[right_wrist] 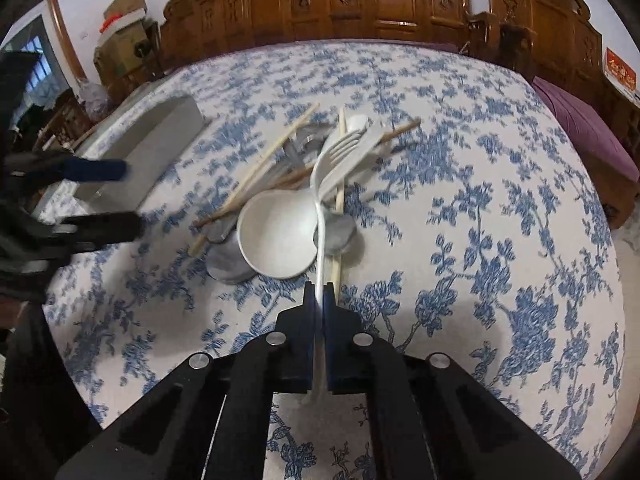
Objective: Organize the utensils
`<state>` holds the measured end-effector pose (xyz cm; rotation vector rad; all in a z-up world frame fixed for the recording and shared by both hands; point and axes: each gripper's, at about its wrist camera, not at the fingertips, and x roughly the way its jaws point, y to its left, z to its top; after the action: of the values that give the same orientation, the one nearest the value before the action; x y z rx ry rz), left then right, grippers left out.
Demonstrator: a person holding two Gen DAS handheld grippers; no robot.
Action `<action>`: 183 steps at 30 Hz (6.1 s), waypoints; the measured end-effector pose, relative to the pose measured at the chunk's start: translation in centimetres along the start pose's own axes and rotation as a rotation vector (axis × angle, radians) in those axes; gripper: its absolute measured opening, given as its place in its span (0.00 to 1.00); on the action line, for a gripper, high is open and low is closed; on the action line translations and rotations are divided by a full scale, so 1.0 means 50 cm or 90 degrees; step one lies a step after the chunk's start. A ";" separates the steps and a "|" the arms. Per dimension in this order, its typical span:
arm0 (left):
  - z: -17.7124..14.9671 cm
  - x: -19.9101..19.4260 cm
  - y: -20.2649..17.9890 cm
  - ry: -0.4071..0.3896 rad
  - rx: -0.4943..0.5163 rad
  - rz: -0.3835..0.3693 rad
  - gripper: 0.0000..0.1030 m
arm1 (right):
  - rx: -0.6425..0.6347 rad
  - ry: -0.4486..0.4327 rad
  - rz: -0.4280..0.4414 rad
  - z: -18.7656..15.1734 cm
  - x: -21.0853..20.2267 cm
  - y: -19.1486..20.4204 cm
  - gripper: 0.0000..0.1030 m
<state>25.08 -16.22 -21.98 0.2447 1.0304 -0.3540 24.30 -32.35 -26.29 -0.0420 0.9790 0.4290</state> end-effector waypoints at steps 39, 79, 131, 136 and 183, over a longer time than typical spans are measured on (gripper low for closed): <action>0.100 0.153 0.051 0.074 -0.130 -0.028 0.04 | 0.021 -0.066 0.008 0.034 -0.073 -0.003 0.05; 0.005 -0.076 0.271 -0.039 -0.164 0.020 0.04 | -0.083 -0.094 0.072 0.114 -0.098 0.232 0.05; -0.184 -0.196 0.501 -0.127 -0.205 0.058 0.14 | -0.054 0.000 0.114 0.277 0.218 0.513 0.38; -0.181 -0.197 0.488 -0.131 -0.204 0.053 0.16 | -0.068 -0.010 0.125 0.258 0.184 0.498 0.38; -0.063 -0.097 0.141 -0.131 -0.074 -0.033 0.69 | 0.064 -0.013 -0.028 0.108 0.047 0.020 0.23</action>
<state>23.14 -7.79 -19.07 0.0747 0.8518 -0.3569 29.36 -29.46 -25.00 0.0311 0.9772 0.3383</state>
